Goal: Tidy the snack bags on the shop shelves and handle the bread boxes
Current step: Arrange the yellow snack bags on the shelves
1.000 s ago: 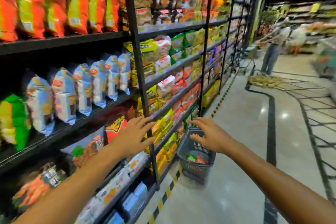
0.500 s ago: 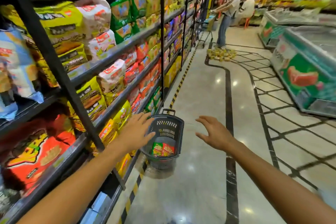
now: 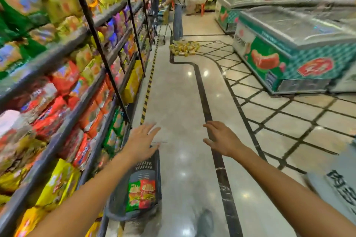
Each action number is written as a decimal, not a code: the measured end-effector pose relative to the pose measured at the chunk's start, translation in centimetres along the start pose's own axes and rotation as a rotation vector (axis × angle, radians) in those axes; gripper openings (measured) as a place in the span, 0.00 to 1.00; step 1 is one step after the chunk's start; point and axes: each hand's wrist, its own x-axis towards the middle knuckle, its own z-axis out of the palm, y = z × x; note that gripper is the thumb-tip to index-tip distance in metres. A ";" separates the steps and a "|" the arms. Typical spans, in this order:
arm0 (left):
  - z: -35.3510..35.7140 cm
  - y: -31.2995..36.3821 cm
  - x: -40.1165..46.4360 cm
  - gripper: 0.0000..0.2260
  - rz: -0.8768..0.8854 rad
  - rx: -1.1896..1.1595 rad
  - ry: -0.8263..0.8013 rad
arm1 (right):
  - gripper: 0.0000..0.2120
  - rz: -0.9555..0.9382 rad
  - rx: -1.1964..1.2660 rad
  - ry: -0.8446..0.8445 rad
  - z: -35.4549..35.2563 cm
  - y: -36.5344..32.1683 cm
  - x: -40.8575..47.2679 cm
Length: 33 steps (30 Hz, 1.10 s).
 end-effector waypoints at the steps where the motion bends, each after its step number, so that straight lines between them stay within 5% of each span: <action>1: 0.1 0.0 2.6 0.40 -0.003 0.006 -0.014 | 0.30 0.003 0.015 -0.006 0.0 1.5 2.1; 6: -0.5 -0.9 14.4 0.30 -0.039 0.020 -0.066 | 0.30 -0.015 0.080 -0.065 -1.2 8.1 13.3; 11: -0.5 -3.9 23.1 0.41 -0.106 -0.009 -0.092 | 0.30 -0.053 0.099 -0.102 -2.2 12.1 24.1; 23: 3.4 -16.3 45.0 0.42 -0.245 -0.070 -0.176 | 0.31 -0.090 0.079 -0.177 0.8 18.1 52.3; 33: 0.9 -28.7 62.7 0.31 -0.305 -0.080 -0.170 | 0.30 -0.105 0.067 -0.221 -0.8 18.9 75.5</action>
